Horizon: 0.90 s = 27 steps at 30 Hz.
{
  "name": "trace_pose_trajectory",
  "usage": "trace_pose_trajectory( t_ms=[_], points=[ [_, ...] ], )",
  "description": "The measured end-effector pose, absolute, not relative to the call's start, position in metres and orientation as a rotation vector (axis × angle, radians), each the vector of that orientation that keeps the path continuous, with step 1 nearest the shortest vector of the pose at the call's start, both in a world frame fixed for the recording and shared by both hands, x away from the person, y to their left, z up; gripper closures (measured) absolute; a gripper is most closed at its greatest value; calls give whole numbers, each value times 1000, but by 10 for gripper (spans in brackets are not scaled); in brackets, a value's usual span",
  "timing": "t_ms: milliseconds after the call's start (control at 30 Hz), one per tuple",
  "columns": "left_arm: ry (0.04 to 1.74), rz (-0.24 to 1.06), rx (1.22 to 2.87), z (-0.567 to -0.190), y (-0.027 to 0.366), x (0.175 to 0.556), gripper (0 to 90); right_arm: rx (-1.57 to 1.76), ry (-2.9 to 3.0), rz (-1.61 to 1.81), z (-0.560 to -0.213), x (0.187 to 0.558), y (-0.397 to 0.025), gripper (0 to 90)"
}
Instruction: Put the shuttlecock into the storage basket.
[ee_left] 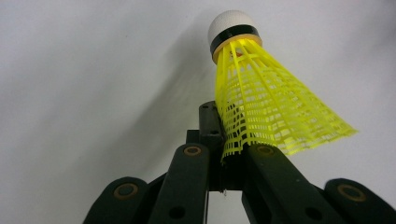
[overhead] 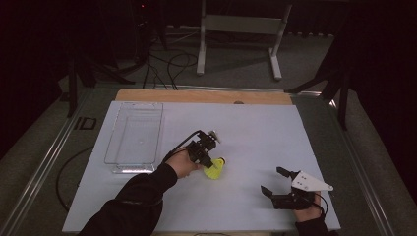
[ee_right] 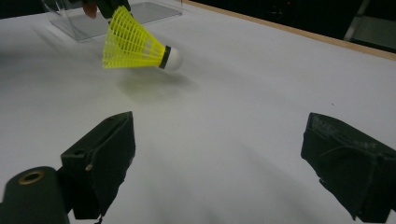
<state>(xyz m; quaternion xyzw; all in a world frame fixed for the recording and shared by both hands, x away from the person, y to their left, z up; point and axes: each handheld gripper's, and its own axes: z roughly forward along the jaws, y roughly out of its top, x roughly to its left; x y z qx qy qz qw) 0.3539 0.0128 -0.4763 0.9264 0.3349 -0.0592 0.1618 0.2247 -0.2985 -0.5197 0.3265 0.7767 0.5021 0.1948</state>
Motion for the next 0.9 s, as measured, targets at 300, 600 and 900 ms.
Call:
trace_pose_trajectory(
  t_ms=[300, 600, 900],
  points=[
    [951, -158, 2631, -466, 20, 353, 900, 918, 2174, 1408, -519, 225, -299, 100],
    [969, -123, 2612, -453, 31, 354, 900, 918, 2175, 1405, -520, 225, -298, 100],
    [981, -101, 2568, -430, 47, 359, 900, 918, 2172, 1406, -519, 225, -298, 100]
  ],
)
